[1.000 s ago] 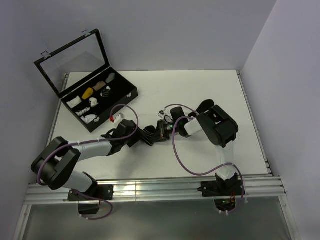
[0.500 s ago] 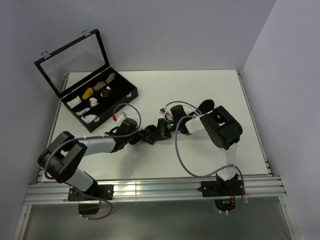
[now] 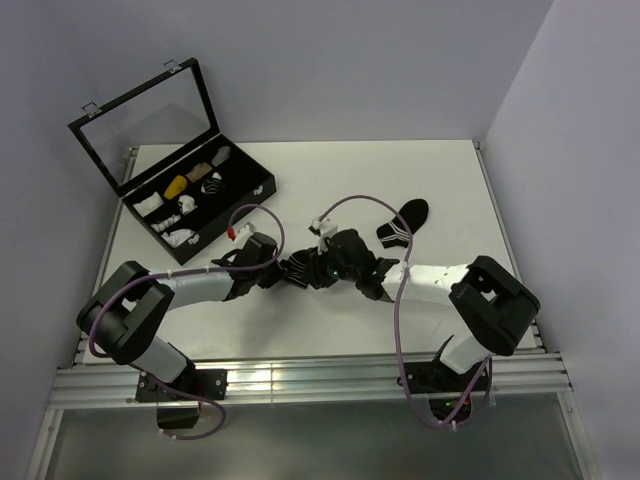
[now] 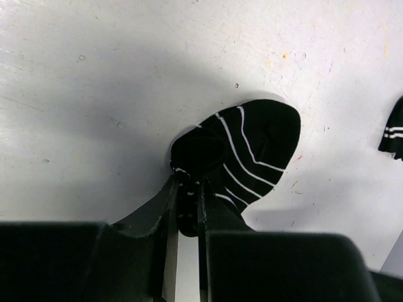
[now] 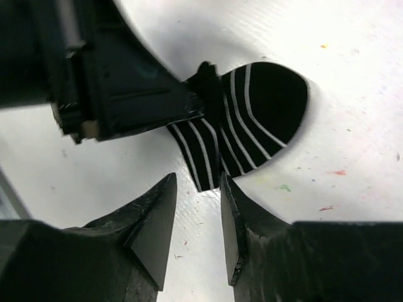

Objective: Roll the socks
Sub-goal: Roll the sock at the center of the board.

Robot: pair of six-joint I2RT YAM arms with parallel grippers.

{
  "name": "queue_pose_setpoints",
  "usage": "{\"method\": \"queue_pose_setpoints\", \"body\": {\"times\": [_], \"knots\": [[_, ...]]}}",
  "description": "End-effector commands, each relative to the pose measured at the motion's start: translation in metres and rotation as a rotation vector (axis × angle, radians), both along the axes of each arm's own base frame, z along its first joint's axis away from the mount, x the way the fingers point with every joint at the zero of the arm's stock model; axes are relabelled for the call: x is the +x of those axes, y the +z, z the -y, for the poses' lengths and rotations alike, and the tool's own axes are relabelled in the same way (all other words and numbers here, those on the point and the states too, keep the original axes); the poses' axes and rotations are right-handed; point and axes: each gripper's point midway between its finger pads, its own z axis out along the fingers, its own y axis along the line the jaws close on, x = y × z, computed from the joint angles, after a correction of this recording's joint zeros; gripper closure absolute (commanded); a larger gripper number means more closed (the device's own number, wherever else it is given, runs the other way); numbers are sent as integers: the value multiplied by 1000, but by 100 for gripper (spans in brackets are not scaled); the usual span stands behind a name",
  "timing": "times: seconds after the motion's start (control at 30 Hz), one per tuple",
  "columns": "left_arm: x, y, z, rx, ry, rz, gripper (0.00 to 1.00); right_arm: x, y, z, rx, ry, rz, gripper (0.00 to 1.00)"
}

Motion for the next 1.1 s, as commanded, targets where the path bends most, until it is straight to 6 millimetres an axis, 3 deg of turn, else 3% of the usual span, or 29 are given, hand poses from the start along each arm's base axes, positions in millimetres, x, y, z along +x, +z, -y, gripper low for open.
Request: {"method": "queue_pose_setpoints", "body": {"times": [0.0, 0.27, 0.7, 0.8, 0.87, 0.9, 0.97, 1.0, 1.07], "knots": [[-15, -17, -8, 75, -41, -79, 100, 9, 3, 2, -131, -26, 228, 57], [-15, -15, -3, 62, -60, -81, 100, -3, -4, -22, -223, 42, 318, 57], [-17, -9, -1, 43, -69, -70, 99, -10, -48, -31, -328, 107, 261, 59], [-16, -6, 0, 31, -70, -62, 94, -12, -56, -30, -344, 115, 241, 67], [-16, -2, 0, 23, -68, -54, 89, -14, -59, -29, -346, 120, 225, 79], [-16, -1, 0, 21, -64, -51, 82, -15, -60, -29, -351, 124, 217, 88], [-16, 3, -2, 14, -60, -37, 72, -20, -61, -31, -343, 141, 192, 96], [-15, 5, -3, 15, -51, -29, 63, -22, -61, -31, -346, 153, 174, 100], [-16, 9, -7, 14, -41, -14, 56, -27, -59, -38, -313, 178, 124, 100]]}}
